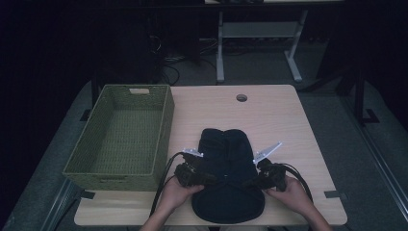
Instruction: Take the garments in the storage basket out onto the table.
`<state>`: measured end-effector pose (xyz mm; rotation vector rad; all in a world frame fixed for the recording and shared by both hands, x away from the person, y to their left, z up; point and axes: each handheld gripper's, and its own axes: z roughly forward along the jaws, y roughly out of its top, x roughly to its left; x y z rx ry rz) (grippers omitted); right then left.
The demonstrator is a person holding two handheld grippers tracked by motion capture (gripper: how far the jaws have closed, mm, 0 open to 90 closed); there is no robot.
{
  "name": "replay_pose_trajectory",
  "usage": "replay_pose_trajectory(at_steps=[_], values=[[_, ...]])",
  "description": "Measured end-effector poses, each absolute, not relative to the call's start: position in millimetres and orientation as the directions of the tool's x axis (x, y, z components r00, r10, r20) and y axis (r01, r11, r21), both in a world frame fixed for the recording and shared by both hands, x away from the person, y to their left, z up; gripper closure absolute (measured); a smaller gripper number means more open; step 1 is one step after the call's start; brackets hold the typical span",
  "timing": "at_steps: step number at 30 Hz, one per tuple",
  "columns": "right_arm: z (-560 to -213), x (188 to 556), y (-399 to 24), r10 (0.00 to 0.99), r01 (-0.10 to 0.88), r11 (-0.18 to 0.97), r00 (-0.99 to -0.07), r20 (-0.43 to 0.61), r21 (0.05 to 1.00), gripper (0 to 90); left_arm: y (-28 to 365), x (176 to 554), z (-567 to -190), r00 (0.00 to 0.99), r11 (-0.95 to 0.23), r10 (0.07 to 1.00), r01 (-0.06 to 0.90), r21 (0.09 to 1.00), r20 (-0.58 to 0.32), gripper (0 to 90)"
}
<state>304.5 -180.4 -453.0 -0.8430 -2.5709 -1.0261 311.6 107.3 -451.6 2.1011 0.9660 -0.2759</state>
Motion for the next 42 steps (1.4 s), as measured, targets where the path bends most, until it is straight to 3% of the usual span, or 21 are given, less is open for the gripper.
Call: replay_pose_trajectory(at_steps=[8, 14, 19, 42], values=[[-427.4, 347.6, -170.7, 0.485, 0.626, 0.460, -0.771, 0.412, 0.630, 88.4, 107.7, 340.4, -440.5, 0.650, -0.282, 0.607, 0.715, 0.640, -0.458, 78.9], [-431.2, 385.6, -156.2, 0.533, 0.678, 0.414, -0.721, 0.442, 0.607, 89.2, 110.6, 364.9, -451.4, 0.574, -0.202, 0.672, 0.751, 0.629, -0.469, 78.5], [-451.9, 403.2, -145.4, 0.563, 0.713, 0.431, -0.692, 0.452, 0.553, 89.3, 105.8, 371.1, -459.3, 0.558, -0.219, 0.690, 0.768, 0.601, -0.461, 77.8], [-464.0, 377.3, -157.5, 0.540, 0.707, 0.483, -0.705, 0.460, 0.516, 89.4, 93.6, 346.7, -463.0, 0.609, -0.324, 0.658, 0.760, 0.563, -0.443, 76.4]])
